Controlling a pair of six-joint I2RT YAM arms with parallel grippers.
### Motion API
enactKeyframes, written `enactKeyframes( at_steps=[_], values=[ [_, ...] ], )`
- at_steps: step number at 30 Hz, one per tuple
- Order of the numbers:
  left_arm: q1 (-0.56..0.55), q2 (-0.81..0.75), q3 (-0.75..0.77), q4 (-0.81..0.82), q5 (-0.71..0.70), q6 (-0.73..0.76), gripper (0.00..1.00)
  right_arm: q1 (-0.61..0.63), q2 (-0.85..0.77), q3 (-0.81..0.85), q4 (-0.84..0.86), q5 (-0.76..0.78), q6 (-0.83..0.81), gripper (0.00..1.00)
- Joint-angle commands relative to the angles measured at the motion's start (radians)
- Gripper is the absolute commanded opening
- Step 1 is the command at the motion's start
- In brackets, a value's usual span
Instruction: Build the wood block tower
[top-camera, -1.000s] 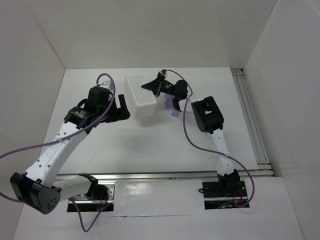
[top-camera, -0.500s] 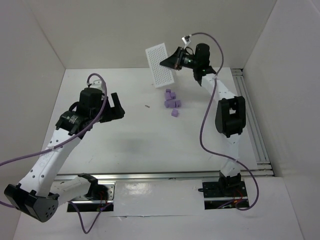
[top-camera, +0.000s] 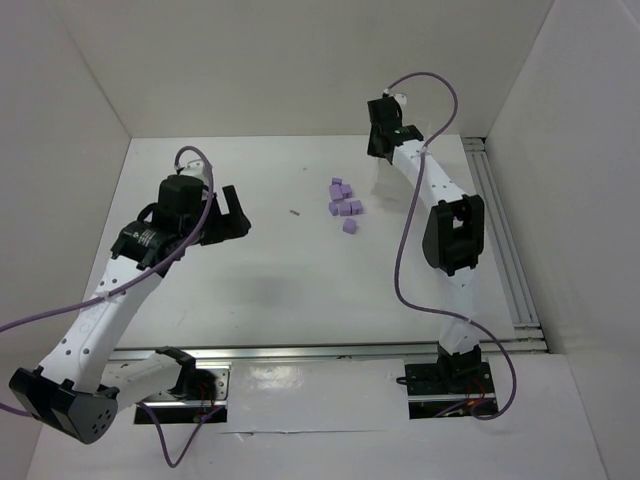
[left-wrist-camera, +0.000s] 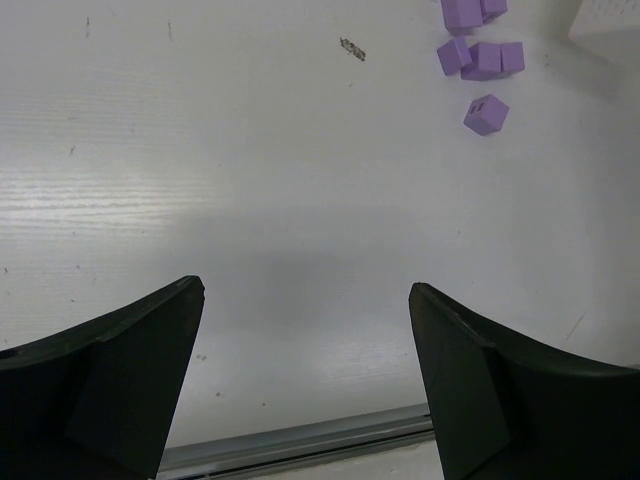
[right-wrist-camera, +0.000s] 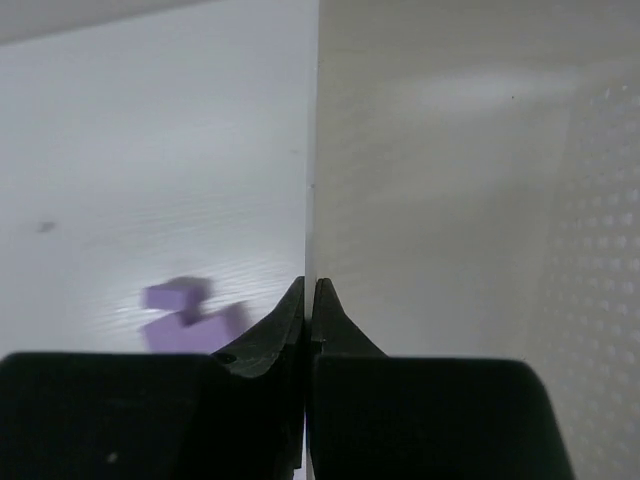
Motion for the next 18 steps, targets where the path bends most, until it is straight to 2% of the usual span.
enactKeyframes(
  at_steps=[1,7,9,11,12,13,16,18],
  values=[
    [0.008,0.008,0.013,0.038,0.048,0.016,0.97,-0.048,0.045,0.039,-0.084,0.266,-0.074,0.0],
    [0.008,0.03,-0.006,0.05,0.048,0.016,0.97,-0.125,0.192,0.152,-0.11,0.277,-0.115,0.0],
    [0.008,0.04,-0.006,0.05,0.048,0.016,0.97,-0.138,0.223,0.201,-0.121,0.266,-0.133,0.08],
    [0.008,0.049,-0.006,0.05,0.048,0.025,0.97,-0.148,0.263,0.264,-0.133,0.281,-0.146,0.23],
    [0.008,0.05,-0.006,0.05,0.048,0.026,0.97,-0.148,0.263,0.281,-0.144,0.272,-0.146,0.51],
    [0.008,0.05,-0.006,0.05,0.048,0.026,0.97,-0.148,0.263,0.3,-0.155,0.272,-0.146,0.63],
    [0.008,0.072,-0.006,0.06,0.048,0.026,0.97,-0.148,0.196,0.326,-0.181,0.185,-0.146,0.87],
    [0.008,0.1,0.003,0.06,0.08,0.039,0.97,-0.123,0.128,0.289,-0.181,0.151,-0.134,0.87]
  ],
)
